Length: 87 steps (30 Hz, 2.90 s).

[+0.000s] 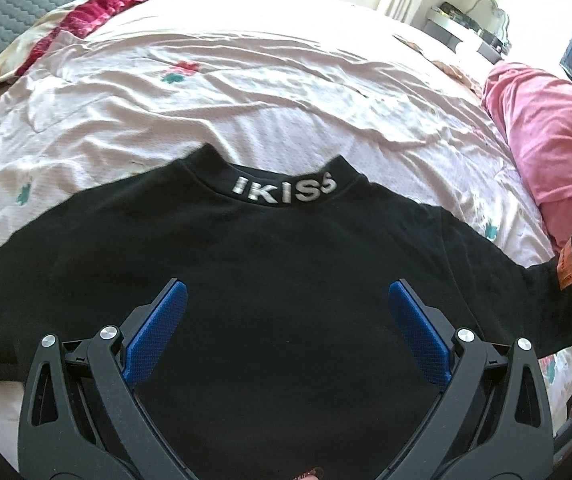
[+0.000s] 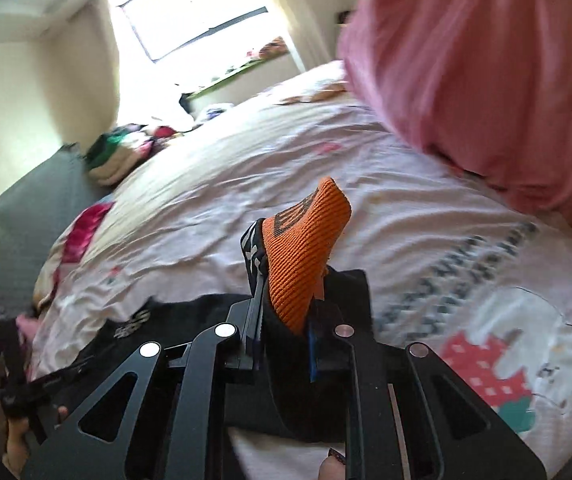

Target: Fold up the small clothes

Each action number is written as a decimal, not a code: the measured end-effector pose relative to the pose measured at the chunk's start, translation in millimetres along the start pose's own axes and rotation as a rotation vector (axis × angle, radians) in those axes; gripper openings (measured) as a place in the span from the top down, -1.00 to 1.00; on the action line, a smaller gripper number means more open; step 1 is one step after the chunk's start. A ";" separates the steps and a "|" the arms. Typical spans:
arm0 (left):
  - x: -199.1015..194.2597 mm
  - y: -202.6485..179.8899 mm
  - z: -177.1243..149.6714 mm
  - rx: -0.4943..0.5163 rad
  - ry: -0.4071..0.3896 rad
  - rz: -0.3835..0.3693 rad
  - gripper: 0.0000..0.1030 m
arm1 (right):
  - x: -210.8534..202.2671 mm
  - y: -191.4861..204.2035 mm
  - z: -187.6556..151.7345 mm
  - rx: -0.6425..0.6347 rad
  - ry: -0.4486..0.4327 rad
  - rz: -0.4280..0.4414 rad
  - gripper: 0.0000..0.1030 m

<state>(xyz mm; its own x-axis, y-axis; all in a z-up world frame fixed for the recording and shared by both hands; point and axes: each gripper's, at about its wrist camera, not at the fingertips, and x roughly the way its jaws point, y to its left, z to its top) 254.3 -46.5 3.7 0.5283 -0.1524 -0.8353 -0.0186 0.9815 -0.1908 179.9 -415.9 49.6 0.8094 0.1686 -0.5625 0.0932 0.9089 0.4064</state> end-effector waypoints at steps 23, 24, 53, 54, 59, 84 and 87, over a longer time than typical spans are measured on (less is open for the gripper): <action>-30.2 93.6 -15.0 -0.180 0.021 -0.185 -0.84 | 54.1 175.8 -47.1 -0.282 0.129 0.240 0.71; -30.3 95.8 -16.6 -0.184 0.022 -0.194 -0.84 | 56.9 180.0 -50.0 -0.291 0.135 0.248 0.69; 26.2 86.6 -39.6 -0.345 0.137 -0.415 -0.27 | 73.9 168.2 -61.5 -0.341 0.215 0.216 0.17; 27.5 84.3 -39.6 -0.337 0.132 -0.407 0.03 | 73.3 164.3 -58.3 -0.334 0.212 0.207 0.17; 20.3 78.5 -31.1 -0.291 0.087 -0.386 0.90 | 69.0 144.6 -42.0 -0.304 0.188 0.154 0.17; -66.5 105.9 -16.2 -0.161 -0.145 -0.244 0.90 | 67.3 104.7 -27.5 -0.269 0.176 -0.008 0.16; -72.4 101.9 -16.0 -0.132 -0.166 -0.211 0.80 | 68.3 108.9 -31.2 -0.291 0.183 -0.009 0.16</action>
<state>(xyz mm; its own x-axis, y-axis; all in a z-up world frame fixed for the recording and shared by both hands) 200.6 62.6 36.5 0.6632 -0.3195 -0.6768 0.0020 0.9051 -0.4253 227.2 -293.5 33.0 0.6897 0.2011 -0.6956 -0.0906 0.9771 0.1927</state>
